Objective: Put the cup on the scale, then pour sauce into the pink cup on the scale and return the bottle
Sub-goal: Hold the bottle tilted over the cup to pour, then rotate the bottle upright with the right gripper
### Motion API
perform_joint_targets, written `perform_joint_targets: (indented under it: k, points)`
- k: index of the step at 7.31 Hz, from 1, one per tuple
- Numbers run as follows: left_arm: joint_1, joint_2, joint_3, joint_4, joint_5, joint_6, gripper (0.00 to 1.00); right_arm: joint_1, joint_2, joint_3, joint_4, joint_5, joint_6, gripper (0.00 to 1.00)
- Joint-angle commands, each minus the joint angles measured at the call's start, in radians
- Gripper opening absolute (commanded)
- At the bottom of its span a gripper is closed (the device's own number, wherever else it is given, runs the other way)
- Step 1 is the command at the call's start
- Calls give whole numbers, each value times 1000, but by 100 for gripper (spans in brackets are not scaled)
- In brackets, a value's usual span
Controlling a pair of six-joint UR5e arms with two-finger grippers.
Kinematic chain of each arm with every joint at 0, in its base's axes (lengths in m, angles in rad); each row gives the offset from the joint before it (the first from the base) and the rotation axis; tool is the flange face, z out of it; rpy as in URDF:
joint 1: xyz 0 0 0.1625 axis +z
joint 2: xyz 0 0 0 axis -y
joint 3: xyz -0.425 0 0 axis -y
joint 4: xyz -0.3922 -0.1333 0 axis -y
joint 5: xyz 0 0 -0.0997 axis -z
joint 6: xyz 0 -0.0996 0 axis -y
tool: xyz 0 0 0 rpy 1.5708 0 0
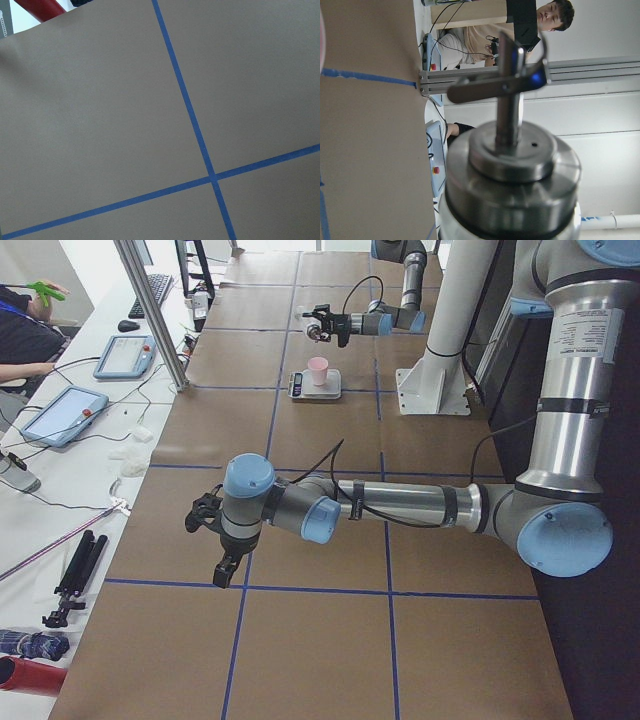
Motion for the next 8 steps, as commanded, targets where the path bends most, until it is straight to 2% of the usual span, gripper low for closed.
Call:
perform_joint_targets:
  k: [1,4,5,6,7,8]
  points:
    - [-1,-1,-1,1,0,0,100,-5,-4,8,33,52,228,0]
    - [-1,-1,-3,-1,0,0,100,-2,-37,85,35,168,391,0]
    - [-1,-1,-3,-1,0,0,100,-1,-50,85,35,191,557,0]
    - [-1,-5,-3,1,2,-5,100,12,-63,102,35,281,704,0]
    - [-1,-7,-3,1,2,-8,100,21,-73,108,35,313,788,0]
    - [-1,-5,-3,1,2,-8,100,25,-123,157,35,374,924,0]
